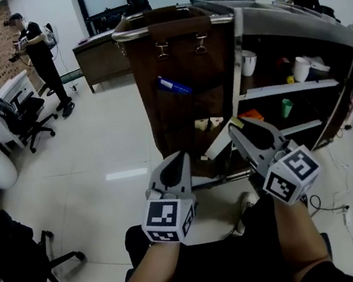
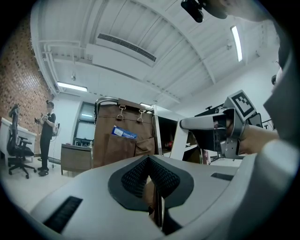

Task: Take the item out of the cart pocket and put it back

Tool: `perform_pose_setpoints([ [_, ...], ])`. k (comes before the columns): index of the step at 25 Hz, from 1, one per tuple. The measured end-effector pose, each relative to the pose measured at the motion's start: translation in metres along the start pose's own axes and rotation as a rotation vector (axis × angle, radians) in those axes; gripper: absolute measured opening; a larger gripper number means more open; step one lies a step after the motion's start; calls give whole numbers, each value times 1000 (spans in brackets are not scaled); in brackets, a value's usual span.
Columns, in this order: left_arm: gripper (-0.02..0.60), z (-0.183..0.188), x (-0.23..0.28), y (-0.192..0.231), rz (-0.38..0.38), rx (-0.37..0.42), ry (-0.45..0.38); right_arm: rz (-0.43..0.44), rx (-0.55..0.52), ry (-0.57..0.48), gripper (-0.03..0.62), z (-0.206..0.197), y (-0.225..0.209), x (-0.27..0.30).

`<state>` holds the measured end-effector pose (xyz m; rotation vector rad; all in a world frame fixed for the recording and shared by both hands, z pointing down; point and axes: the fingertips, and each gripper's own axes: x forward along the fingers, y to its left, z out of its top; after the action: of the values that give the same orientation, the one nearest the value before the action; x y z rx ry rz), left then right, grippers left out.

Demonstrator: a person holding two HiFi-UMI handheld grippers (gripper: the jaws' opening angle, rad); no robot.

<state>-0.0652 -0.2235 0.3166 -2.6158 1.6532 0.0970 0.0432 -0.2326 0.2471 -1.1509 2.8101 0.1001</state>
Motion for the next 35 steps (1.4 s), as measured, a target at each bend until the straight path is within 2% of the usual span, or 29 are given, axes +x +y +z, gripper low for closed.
perform_pose_setpoints([
  [6,0,13,9,4,-6,19,-20,-8,-45,-64,98,55,-20,18],
  [12,0,0,11,8,4,0,5,-17,-87,-123,98,105,-32,33],
  [15,0,-7,12,6,-1,3,20,-31,-94,-153,98,124,-39,38],
  [20,0,-5,10,12,13,5,-1,-55,-93,-205,98,144,-50,48],
  [24,0,-2,10,11,4,-6,-11,-90,-136,-224,98,149,-57,59],
  [28,0,-1,9,14,9,-6,-11,-116,-139,-198,98,143,-68,77],
  [35,0,-8,11,17,11,-10,2,-115,-116,-76,98,91,-96,114],
])
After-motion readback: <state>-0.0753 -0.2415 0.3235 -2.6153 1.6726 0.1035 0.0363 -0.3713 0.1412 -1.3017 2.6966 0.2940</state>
